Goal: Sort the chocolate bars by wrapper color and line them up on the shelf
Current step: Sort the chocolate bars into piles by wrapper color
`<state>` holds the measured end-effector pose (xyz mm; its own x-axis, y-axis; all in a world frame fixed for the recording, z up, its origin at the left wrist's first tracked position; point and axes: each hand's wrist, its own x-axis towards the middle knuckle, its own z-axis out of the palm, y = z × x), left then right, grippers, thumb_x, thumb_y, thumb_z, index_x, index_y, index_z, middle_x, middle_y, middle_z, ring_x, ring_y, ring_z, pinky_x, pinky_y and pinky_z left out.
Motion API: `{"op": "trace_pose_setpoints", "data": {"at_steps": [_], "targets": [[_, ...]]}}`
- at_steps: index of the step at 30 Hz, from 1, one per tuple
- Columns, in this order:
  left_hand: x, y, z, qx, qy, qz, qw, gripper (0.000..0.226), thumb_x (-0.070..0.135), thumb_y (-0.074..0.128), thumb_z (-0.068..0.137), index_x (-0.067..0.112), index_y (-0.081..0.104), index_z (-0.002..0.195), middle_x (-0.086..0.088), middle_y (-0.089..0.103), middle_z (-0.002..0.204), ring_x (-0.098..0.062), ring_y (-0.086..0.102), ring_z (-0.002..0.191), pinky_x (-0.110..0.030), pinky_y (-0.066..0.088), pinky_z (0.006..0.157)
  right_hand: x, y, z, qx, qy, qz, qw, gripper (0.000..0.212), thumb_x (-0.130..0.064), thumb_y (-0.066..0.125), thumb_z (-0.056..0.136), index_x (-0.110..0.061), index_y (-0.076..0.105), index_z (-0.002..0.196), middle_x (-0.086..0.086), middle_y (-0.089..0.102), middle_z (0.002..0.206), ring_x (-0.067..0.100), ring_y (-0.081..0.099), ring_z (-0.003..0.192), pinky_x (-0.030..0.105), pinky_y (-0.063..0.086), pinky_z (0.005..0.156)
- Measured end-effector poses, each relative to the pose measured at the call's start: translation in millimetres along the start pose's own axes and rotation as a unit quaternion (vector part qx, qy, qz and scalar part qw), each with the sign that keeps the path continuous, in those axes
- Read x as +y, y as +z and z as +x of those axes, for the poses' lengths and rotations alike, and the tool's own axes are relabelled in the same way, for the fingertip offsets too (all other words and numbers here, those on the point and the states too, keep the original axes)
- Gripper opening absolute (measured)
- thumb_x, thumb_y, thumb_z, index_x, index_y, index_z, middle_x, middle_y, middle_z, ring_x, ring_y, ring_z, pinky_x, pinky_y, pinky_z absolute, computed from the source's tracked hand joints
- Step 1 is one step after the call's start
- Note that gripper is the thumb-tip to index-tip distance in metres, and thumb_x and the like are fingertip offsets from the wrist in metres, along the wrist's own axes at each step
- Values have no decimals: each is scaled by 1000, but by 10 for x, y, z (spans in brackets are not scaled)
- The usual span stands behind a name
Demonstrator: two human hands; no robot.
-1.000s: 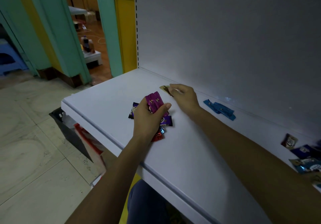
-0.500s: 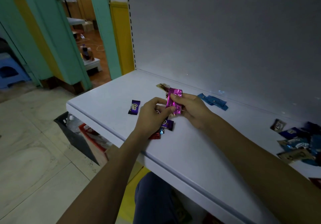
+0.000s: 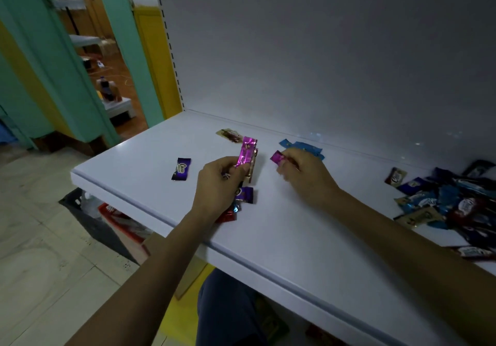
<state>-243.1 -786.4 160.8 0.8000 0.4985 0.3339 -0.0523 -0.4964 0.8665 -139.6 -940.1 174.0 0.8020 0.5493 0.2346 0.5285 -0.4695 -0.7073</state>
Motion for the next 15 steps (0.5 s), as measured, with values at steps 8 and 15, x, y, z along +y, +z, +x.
{"op": "trace_pose_setpoints", "data": {"at_steps": [8, 15], "targets": [[267, 387, -125, -25, -28, -66, 997, 17, 26, 63, 91, 14, 71, 99, 5, 68, 76, -7, 62, 72, -20, 49, 66, 293, -186, -404, -30, -64, -146, 987, 38, -30, 40, 100, -3, 68, 102, 10, 65, 98, 24, 58, 94, 34, 44, 85], [393, 567, -271, -90, 27, -62, 994, 12, 20, 73, 83, 14, 70, 93, 0, 66, 65, -13, 64, 65, -13, 49, 63, 121, -405, -451, 35, 55, 284, 956, 9, -13, 64, 89, -8, 64, 82, 4, 71, 77, 7, 67, 69, 20, 53, 69]]}}
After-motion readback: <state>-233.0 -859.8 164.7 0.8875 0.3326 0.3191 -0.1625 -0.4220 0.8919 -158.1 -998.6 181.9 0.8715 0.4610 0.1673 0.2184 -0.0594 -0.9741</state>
